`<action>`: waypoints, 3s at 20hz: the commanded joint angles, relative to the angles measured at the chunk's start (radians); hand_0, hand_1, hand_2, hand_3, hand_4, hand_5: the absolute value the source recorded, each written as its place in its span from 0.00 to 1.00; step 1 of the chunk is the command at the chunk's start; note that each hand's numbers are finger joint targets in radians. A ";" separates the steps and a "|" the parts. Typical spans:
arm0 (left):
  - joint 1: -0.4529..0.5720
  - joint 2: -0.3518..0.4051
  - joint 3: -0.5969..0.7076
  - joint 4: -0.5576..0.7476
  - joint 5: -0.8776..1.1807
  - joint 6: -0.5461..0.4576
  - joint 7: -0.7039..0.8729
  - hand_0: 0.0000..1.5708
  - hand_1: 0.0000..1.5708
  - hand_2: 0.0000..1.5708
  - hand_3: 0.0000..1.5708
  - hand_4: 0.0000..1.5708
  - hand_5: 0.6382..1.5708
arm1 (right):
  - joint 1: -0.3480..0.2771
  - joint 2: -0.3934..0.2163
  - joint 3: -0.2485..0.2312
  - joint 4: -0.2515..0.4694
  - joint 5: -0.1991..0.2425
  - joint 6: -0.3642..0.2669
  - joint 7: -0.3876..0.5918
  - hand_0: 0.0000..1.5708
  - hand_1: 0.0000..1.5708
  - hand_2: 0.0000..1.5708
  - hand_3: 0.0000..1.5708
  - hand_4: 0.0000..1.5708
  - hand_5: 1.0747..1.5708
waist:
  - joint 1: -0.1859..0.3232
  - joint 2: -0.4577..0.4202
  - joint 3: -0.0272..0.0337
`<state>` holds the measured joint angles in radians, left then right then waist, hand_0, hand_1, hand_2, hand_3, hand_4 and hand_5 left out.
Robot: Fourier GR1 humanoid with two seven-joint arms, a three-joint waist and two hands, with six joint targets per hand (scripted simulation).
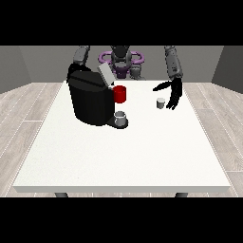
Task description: Insert the coffee pod into the coffee machine and close the lid
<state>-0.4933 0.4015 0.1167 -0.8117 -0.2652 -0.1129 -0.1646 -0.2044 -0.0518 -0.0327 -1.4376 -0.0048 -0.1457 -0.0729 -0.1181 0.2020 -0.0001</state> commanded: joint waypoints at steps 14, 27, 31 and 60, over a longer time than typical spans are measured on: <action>-0.077 0.044 -0.032 0.226 -0.205 0.179 -0.148 0.44 0.44 0.53 0.38 0.00 1.00 | -0.023 0.013 0.023 -0.058 0.020 -0.019 0.090 0.00 0.00 0.00 0.00 0.30 1.00 | -0.046 0.026 -0.0004; -0.094 0.059 -0.071 0.303 -0.334 0.303 -0.168 0.62 0.62 0.67 0.51 0.20 1.00 | -0.001 0.004 0.019 -0.046 -0.039 0.017 0.041 0.00 0.00 0.00 0.00 0.32 1.00 | -0.063 0.031 -0.0002; -0.125 0.009 -0.100 0.263 -0.352 0.262 -0.148 0.78 0.78 0.86 0.83 0.30 1.00 | 0.025 0.030 0.002 0.067 -0.027 -0.010 -0.022 0.00 0.00 0.00 0.00 0.27 1.00 | -0.017 -0.025 0.0003; -0.537 0.053 -0.046 0.124 -0.340 -0.015 -0.003 0.65 0.65 0.77 0.78 0.32 1.00 | -0.059 0.036 0.006 0.149 -0.036 0.032 -0.077 0.00 0.00 0.00 0.00 0.32 1.00 | -0.094 -0.048 0.0006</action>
<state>-0.9524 0.4255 0.0540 -0.6726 -0.6041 -0.1045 -0.1944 -0.2577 -0.0335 -0.0360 -1.3006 -0.0468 -0.1184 -0.0756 -0.2012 0.1234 0.0001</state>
